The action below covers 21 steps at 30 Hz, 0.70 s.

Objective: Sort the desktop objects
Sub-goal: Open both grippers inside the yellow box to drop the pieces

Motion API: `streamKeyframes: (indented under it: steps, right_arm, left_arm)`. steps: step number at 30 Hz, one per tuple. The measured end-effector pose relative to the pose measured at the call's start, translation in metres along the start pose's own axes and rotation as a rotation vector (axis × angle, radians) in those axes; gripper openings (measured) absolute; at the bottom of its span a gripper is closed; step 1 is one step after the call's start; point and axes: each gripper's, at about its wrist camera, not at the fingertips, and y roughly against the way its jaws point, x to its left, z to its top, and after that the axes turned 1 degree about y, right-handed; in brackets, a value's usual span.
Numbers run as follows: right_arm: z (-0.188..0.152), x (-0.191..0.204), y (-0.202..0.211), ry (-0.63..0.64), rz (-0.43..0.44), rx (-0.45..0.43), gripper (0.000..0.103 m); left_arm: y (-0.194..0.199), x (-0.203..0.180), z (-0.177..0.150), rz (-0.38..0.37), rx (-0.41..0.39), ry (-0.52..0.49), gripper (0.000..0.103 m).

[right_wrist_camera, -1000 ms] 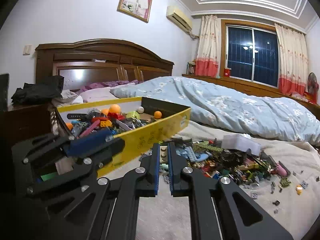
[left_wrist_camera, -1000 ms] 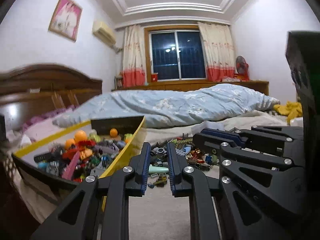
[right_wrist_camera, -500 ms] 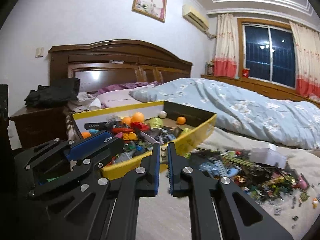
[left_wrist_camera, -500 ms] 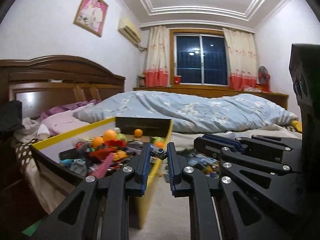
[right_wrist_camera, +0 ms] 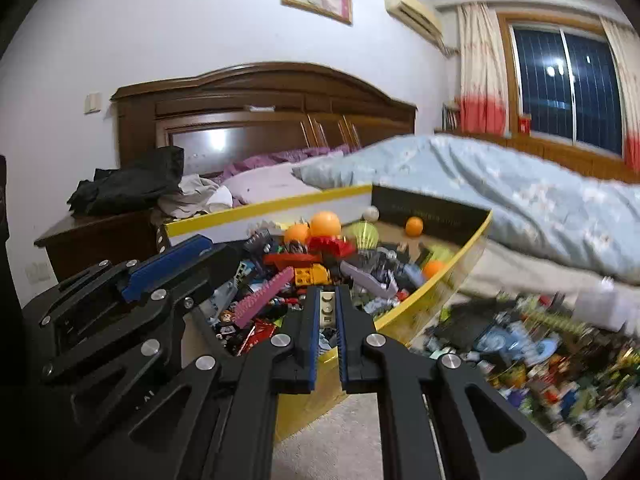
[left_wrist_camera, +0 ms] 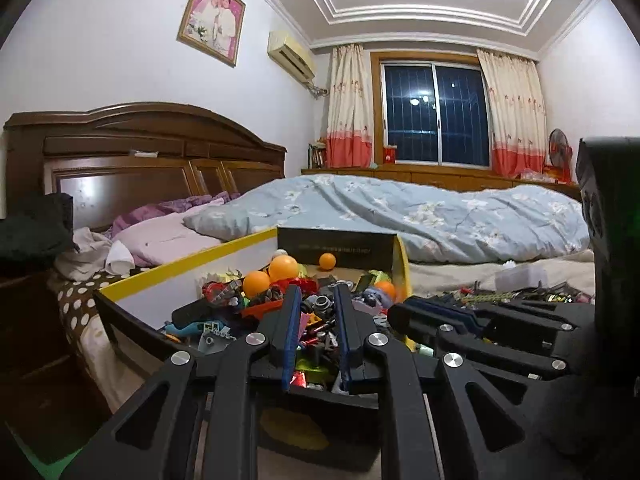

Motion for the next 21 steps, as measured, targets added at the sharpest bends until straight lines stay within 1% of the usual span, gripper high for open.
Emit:
streamKeyframes:
  steps: [3, 4, 6, 9, 12, 14, 18, 21]
  right_arm:
    - [-0.005, -0.009, -0.018, -0.033, -0.013, 0.047, 0.007]
    - [-0.006, -0.013, -0.021, -0.043, -0.013, 0.061, 0.007]
    - [-0.007, -0.016, -0.023, -0.038, -0.004, 0.052, 0.007]
    - [-0.006, -0.018, -0.027, -0.02, 0.002, 0.062, 0.007]
    - [-0.006, -0.016, -0.032, 0.015, 0.001, 0.066, 0.007]
    - [-0.005, -0.013, -0.035, 0.034, -0.007, 0.079, 0.007]
    - [-0.004, -0.008, -0.036, 0.072, -0.03, 0.077, 0.007]
    - [-0.006, -0.007, -0.035, 0.086, -0.032, 0.068, 0.01]
  left_arm:
    - [-0.016, -0.001, -0.003, 0.014, 0.033, -0.008, 0.017]
    - [-0.022, -0.003, -0.004, 0.011, 0.056, -0.001, 0.017]
    - [-0.03, -0.001, -0.004, 0.003, 0.078, 0.023, 0.017]
    - [-0.041, 0.003, -0.004, 0.01, 0.131, 0.058, 0.017]
    - [-0.054, 0.008, -0.007, 0.021, 0.202, 0.085, 0.017]
    - [-0.056, 0.011, -0.008, 0.04, 0.206, 0.084, 0.017]
    - [-0.053, 0.01, -0.011, 0.082, 0.191, 0.058, 0.021]
    - [-0.05, 0.01, -0.013, 0.1, 0.181, 0.039, 0.029]
